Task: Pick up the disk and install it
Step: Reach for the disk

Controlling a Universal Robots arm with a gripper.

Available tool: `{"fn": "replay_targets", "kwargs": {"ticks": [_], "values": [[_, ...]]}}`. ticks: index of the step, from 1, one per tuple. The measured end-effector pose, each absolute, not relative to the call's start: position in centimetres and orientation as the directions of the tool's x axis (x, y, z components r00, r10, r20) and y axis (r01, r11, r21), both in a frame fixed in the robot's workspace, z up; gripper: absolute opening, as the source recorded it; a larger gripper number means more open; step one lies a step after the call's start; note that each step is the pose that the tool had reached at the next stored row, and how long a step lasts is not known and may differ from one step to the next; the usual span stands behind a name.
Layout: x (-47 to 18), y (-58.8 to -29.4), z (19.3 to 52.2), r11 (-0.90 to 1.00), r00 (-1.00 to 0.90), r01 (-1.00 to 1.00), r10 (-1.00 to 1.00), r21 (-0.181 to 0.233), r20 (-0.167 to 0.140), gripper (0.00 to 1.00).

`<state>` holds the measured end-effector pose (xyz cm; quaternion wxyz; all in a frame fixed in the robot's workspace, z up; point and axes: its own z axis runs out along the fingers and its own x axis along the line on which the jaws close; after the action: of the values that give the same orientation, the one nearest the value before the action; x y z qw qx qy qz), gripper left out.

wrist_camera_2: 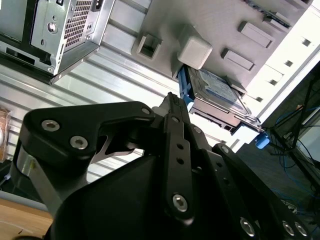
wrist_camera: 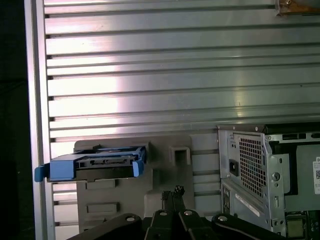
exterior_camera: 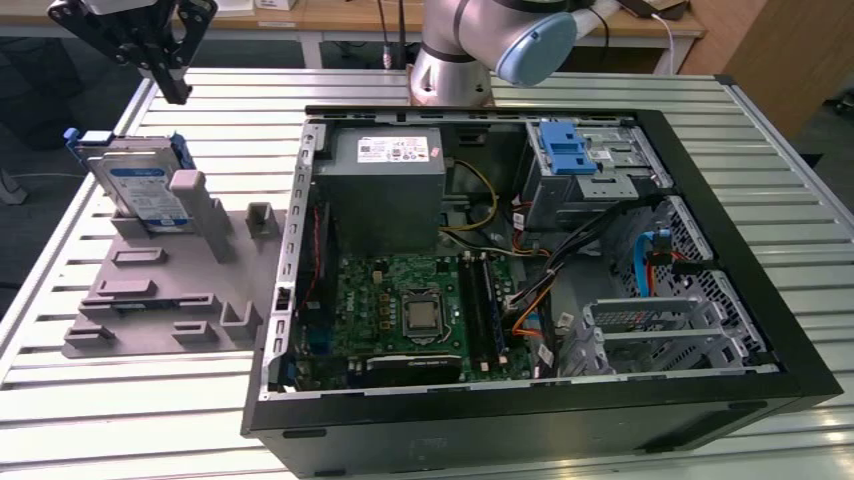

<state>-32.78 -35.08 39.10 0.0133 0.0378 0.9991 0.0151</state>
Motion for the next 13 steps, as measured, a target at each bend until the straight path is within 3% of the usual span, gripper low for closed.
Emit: {"fn": "replay_targets", "kwargs": {"ticks": [13], "values": [[-33.44, -35.08, 39.06, 0.997, -0.997, 0.075, 0.076, 0.031, -0.025, 0.11]]}}
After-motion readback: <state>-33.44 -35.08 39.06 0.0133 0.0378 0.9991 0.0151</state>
